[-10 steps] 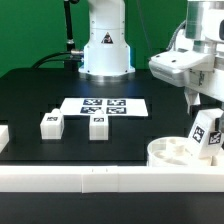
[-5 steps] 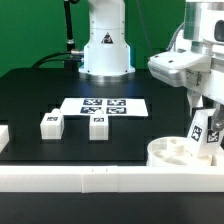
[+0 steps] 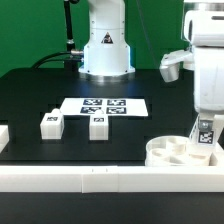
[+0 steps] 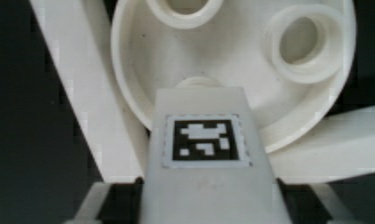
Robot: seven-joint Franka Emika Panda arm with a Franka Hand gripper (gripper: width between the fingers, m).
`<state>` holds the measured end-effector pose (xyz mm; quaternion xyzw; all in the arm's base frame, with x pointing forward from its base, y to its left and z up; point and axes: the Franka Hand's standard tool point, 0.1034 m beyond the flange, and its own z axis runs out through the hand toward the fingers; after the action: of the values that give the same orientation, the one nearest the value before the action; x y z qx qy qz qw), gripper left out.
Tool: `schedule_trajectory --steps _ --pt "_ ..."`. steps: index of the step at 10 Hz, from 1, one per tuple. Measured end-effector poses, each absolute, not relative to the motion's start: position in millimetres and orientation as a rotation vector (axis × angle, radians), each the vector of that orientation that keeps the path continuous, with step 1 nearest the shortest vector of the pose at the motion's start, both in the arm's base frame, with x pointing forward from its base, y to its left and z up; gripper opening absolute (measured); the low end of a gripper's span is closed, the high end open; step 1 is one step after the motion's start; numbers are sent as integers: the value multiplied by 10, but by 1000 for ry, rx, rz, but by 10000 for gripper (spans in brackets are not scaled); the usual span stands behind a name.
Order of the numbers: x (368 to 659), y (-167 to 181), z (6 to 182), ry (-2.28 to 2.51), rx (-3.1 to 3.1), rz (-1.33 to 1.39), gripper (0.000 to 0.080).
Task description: Assemble stool
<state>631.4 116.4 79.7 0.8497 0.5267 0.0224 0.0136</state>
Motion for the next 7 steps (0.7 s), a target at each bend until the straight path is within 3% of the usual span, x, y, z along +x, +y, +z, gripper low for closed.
schedule_trajectory --steps 7 --pt "6237 1206 782 435 3138 120 337"
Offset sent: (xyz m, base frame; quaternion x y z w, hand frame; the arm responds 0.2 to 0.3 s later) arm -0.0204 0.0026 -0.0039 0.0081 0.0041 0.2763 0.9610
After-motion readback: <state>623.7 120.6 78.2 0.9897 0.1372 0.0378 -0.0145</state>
